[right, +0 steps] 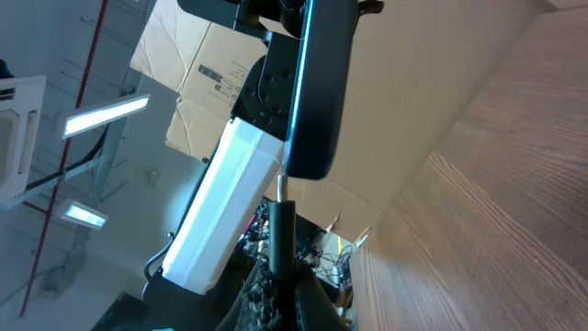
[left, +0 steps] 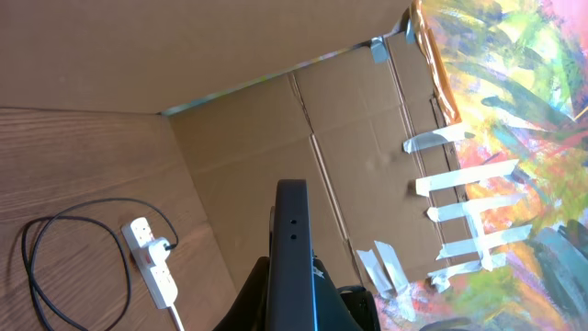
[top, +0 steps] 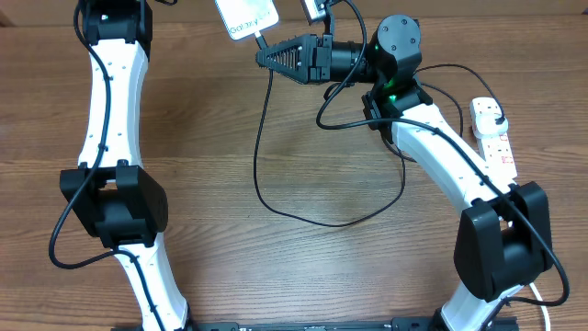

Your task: Plug charger to phone and switch on socket

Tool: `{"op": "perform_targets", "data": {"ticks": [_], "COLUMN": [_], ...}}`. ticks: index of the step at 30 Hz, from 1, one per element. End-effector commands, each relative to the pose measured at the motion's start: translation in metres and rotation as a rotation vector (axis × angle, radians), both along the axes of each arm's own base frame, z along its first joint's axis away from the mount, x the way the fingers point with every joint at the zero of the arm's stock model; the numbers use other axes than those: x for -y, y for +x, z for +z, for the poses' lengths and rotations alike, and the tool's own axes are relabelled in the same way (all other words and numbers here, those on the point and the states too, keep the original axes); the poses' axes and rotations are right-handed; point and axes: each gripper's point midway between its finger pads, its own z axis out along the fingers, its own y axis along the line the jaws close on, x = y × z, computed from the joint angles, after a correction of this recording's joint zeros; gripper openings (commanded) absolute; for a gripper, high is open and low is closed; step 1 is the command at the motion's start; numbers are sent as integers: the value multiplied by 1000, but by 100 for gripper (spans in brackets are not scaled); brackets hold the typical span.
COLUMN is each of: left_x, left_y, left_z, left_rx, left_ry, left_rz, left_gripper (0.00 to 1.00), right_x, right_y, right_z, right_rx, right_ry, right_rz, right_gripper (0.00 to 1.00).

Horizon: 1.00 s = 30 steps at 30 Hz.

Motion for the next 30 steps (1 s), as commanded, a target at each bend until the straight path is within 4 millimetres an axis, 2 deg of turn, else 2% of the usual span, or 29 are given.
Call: {"op": "perform_targets", "data": {"ticks": [1,30], "left_x": [3,0], "left_y": [-8,-10], "left_z": [12,11], "left_rx": [25,23], "left_ry": [2,6], "left_rz": [-15,-25], "left_gripper": [4,4], "right_x": [5,6], "right_y": [-5,5], "right_z": [22,20], "right_rx": [49,-11], "right_ry": [23,26], "right_rz": [-15,-60], "right_gripper": [4,4]}}
